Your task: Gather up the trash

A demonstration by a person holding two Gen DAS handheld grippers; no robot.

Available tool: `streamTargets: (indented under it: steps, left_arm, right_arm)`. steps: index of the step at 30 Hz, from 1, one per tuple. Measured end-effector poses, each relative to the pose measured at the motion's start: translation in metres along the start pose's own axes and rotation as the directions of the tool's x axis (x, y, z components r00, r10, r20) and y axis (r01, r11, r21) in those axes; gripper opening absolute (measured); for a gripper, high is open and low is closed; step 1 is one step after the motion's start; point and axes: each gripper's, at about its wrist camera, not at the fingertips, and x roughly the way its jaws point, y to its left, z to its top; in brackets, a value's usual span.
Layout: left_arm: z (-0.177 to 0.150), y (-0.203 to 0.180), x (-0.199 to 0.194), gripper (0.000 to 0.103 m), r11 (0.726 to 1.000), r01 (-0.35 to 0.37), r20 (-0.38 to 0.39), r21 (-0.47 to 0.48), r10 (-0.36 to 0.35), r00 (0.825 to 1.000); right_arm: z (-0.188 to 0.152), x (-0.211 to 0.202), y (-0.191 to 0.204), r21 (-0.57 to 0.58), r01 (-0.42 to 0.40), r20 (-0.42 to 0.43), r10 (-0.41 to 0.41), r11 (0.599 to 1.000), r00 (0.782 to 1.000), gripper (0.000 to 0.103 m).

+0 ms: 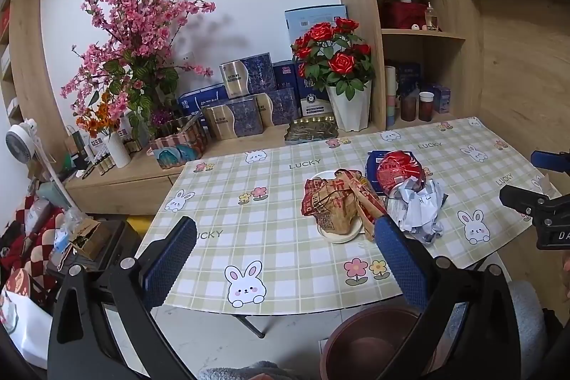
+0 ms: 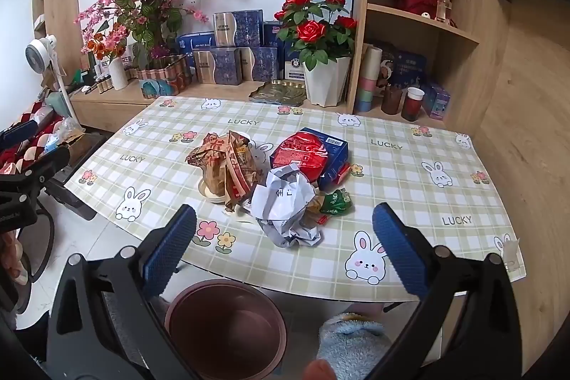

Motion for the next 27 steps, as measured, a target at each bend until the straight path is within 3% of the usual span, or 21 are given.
streamTargets:
  steps: [27]
  left_arm:
    - [-0.005, -0.011, 0.001, 0.098, 1.000, 0.005, -0.005, 0.006, -0.005, 1.000]
  right_arm:
    - [-0.002, 0.004, -0.001, -0.006, 0.004, -0.003, -0.004, 1.000, 1.000, 0.098]
